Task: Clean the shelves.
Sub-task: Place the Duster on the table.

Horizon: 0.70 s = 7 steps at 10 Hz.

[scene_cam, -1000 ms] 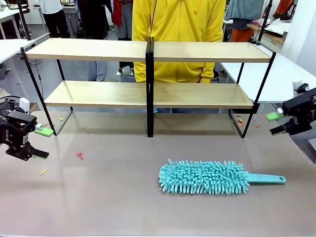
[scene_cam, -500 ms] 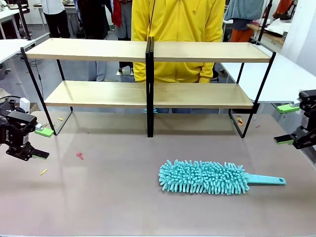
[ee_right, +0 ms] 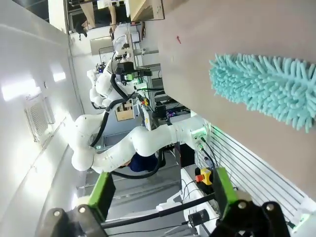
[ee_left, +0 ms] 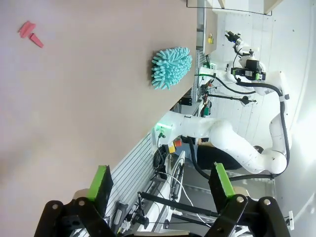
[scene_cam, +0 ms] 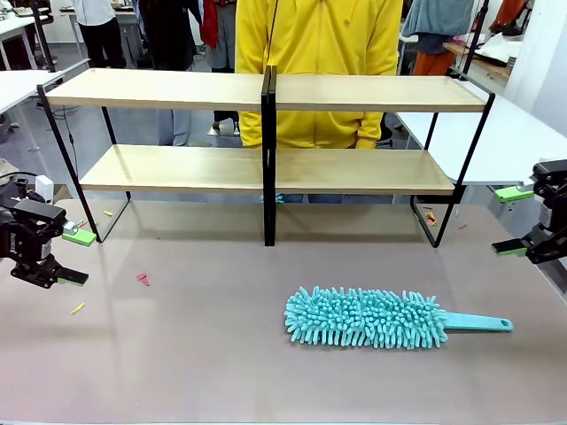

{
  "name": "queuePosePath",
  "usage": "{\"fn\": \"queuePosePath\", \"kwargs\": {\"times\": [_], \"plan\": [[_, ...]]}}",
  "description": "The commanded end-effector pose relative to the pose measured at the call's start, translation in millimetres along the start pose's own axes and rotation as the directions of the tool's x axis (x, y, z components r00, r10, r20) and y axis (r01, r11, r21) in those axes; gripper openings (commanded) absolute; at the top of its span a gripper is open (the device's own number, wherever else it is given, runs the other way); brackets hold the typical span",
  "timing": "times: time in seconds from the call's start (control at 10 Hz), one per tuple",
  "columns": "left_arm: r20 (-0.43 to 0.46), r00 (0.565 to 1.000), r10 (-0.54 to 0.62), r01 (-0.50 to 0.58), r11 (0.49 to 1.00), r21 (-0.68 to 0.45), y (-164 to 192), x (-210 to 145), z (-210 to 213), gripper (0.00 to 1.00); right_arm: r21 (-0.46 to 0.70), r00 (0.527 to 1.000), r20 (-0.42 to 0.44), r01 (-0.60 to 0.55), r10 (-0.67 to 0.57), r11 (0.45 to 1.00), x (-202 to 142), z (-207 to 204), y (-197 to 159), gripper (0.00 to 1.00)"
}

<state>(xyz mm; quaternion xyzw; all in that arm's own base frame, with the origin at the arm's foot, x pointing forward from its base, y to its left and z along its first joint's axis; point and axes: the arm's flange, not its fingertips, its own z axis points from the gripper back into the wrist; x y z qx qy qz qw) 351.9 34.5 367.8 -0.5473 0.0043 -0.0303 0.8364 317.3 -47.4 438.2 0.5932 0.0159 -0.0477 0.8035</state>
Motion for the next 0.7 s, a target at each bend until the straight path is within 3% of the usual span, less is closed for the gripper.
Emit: {"fn": "queuePosePath", "kwargs": {"times": [0.0, 0.6], "plan": [[0.014, 1.0, -0.02, 0.02, 0.999, -0.026, -0.9, -3.2, -2.3, 1.0, 0.001, 1.0, 0.018, -0.023, 0.023, 1.0, 1.1, -1.2, 1.3, 1.0], [0.014, 1.0, -0.02, 0.02, 0.999, -0.026, -0.9, -3.2, -2.3, 1.0, 0.001, 1.0, 0.018, -0.023, 0.023, 1.0, 1.1, -1.2, 1.3, 1.0]]}}
